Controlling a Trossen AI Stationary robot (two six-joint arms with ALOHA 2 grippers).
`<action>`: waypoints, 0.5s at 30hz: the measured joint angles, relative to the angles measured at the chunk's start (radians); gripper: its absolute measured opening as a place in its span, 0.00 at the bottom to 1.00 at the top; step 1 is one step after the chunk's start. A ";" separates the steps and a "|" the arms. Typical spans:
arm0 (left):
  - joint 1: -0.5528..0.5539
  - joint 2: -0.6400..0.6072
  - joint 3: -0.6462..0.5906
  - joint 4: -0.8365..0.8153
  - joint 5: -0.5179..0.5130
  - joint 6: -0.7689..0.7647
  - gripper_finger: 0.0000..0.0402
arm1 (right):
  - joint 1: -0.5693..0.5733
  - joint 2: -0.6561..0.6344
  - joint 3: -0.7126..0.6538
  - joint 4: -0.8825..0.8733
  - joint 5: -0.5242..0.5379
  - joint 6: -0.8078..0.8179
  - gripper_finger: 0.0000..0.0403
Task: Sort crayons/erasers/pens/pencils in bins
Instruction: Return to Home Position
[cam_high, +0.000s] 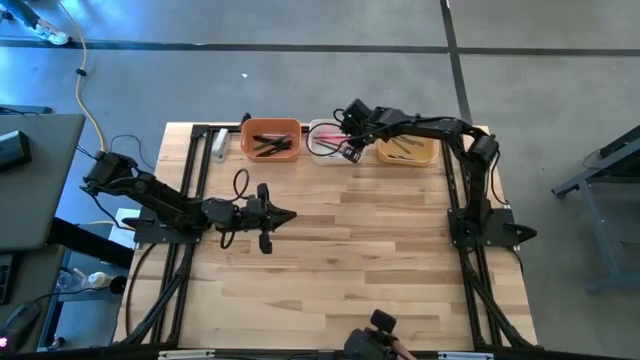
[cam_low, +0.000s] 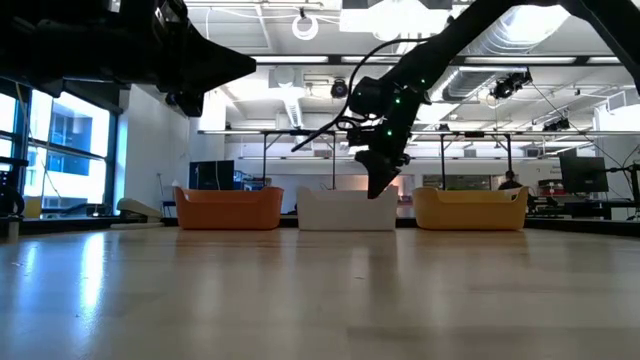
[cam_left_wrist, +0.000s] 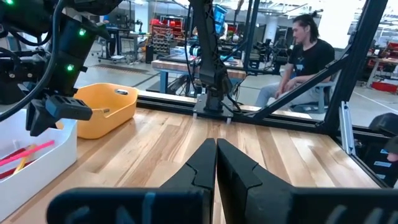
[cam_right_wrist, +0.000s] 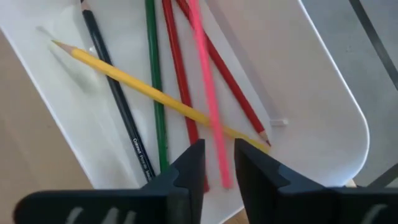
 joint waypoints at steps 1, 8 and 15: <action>0.001 0.000 0.000 0.000 0.000 0.000 0.01 | -0.001 0.000 0.000 0.000 0.000 0.000 0.21; 0.032 0.000 0.000 -0.014 0.003 0.027 0.00 | -0.001 -0.043 0.000 -0.023 -0.001 -0.052 0.20; 0.150 -0.097 -0.001 -0.145 0.189 0.018 0.00 | 0.007 -0.173 -0.107 0.170 -0.159 -0.092 0.01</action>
